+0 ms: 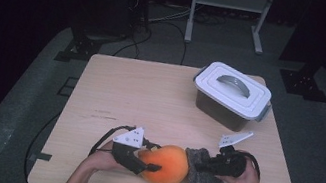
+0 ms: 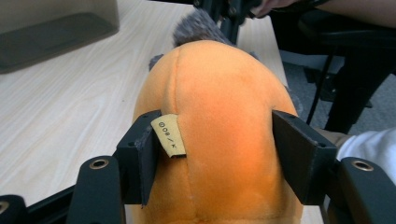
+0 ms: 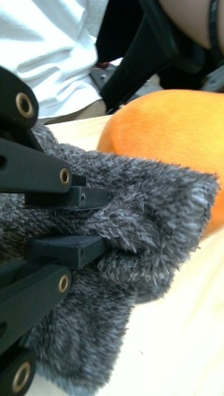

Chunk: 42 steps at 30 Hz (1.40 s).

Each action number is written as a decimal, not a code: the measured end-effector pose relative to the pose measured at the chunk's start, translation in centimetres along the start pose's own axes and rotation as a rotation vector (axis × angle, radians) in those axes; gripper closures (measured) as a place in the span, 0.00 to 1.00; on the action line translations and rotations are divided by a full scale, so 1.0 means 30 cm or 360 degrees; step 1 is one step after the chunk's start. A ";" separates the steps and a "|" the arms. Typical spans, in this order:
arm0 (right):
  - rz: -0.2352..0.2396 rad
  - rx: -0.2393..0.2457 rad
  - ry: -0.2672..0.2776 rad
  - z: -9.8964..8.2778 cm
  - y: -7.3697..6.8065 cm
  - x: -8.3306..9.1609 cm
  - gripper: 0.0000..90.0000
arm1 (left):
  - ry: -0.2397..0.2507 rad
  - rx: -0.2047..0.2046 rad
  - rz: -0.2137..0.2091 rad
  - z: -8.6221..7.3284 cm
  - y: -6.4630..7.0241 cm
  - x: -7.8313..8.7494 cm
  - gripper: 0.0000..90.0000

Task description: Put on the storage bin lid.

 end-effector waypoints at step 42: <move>0.0046 0.0193 0.0057 0.062 -0.134 -0.006 0.86 | -0.0043 -0.0079 -0.0035 0.032 0.035 -0.049 0.39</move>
Point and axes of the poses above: each handheld gripper's, and its own axes: x roughly backward along the jaws, z roughly out of its top, y roughly to its right, the point moved 10 cm from there along -x, roughly forward along the jaws, and after that the axes turned 11 degrees about -x, right-handed, at the moved point
